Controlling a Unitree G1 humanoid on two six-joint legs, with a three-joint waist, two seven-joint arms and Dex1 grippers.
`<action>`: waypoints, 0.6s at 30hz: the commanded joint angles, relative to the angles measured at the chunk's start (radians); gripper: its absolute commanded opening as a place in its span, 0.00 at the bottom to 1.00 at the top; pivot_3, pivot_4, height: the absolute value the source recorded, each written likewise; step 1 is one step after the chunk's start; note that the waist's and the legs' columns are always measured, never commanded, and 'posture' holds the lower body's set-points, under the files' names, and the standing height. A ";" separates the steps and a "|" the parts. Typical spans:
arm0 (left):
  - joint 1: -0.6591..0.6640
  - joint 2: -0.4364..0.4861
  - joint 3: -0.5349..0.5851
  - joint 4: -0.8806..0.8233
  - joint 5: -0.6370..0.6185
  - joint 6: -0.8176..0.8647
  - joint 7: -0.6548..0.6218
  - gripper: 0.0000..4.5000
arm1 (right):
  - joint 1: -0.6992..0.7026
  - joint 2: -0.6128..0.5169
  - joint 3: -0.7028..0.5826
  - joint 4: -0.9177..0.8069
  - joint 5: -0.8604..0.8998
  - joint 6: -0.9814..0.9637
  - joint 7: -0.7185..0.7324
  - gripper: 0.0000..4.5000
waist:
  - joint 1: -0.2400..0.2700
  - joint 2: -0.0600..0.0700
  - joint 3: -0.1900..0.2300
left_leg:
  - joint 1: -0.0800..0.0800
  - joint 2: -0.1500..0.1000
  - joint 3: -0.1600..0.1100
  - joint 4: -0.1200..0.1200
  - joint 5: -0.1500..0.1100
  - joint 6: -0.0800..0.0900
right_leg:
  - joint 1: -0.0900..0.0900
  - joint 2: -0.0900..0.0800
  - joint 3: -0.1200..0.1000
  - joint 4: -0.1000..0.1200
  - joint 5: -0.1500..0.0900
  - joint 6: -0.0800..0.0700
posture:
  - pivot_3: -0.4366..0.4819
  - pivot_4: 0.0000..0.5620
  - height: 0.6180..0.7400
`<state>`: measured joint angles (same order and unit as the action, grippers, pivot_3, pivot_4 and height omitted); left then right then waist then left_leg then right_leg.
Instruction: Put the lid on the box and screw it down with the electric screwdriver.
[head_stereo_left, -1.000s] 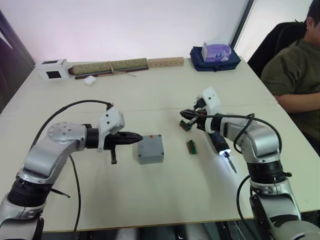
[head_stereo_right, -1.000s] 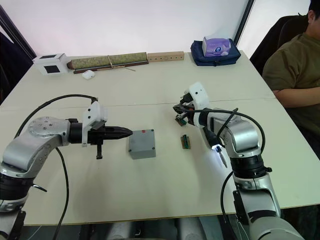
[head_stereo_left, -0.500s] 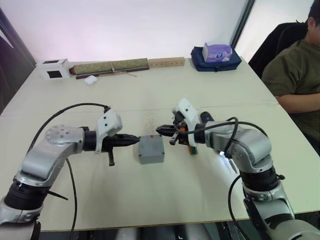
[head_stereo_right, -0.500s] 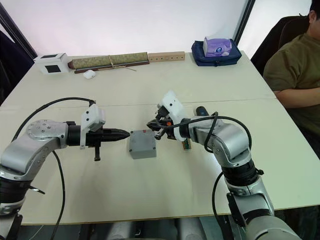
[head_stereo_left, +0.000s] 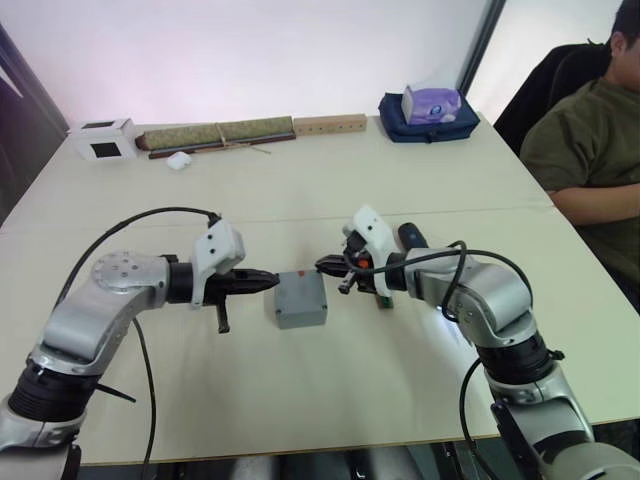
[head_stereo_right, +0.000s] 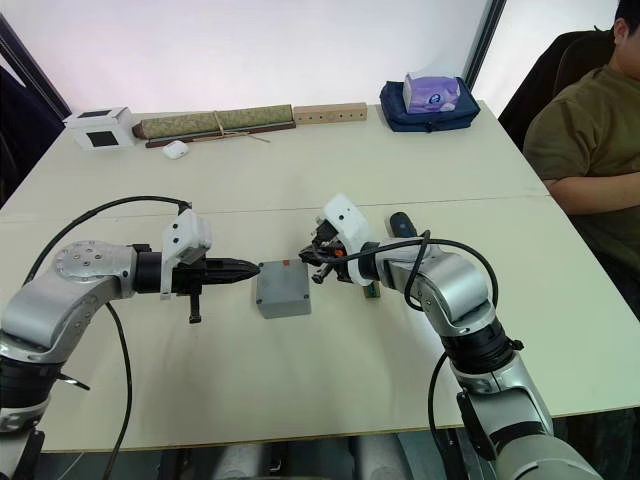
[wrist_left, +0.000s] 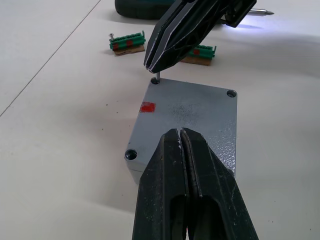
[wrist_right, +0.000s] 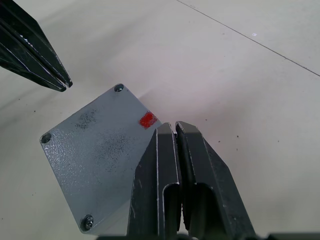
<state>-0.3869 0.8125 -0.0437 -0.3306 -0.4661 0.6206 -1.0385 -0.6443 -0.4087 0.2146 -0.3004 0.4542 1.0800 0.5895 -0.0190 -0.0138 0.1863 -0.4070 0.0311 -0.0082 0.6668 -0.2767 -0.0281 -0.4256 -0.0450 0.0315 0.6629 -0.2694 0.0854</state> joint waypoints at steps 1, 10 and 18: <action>-0.006 0.007 0.015 -0.034 -0.002 -0.013 0.004 0.00 | -0.015 0.010 -0.014 -0.013 0.006 -0.020 0.001 0.00 | 0.000 0.000 0.000 | 0.000 0.000 0.000 0.000 0.000 0.000 | 0.000 0.000 0.000 0.000 0.000 0.000 | 0.48 0.27 1.00; -0.005 0.007 0.013 -0.035 0.000 -0.016 0.004 0.00 | -0.008 0.013 -0.001 -0.008 0.004 -0.029 0.001 0.00 | 0.000 0.000 0.000 | 0.000 0.000 0.000 0.000 0.000 0.000 | 0.000 0.000 0.000 0.000 0.000 0.000 | 0.48 0.27 1.00; -0.002 0.003 0.013 -0.041 -0.001 -0.014 0.009 0.00 | -0.022 0.017 0.000 0.002 0.002 -0.034 0.003 0.00 | -0.001 0.000 0.000 | 0.000 0.000 0.000 0.000 0.000 0.000 | 0.000 0.000 0.000 0.000 0.000 0.000 | 0.48 0.27 1.00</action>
<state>-0.3869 0.8124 -0.0444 -0.3364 -0.4660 0.6202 -1.0356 -0.6453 -0.4002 0.2212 -0.2867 0.4531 1.0623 0.5897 -0.0195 -0.0138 0.1863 -0.4070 0.0312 -0.0082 0.6667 -0.2767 -0.0280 -0.4256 -0.0450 0.0315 0.6629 -0.2694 0.0854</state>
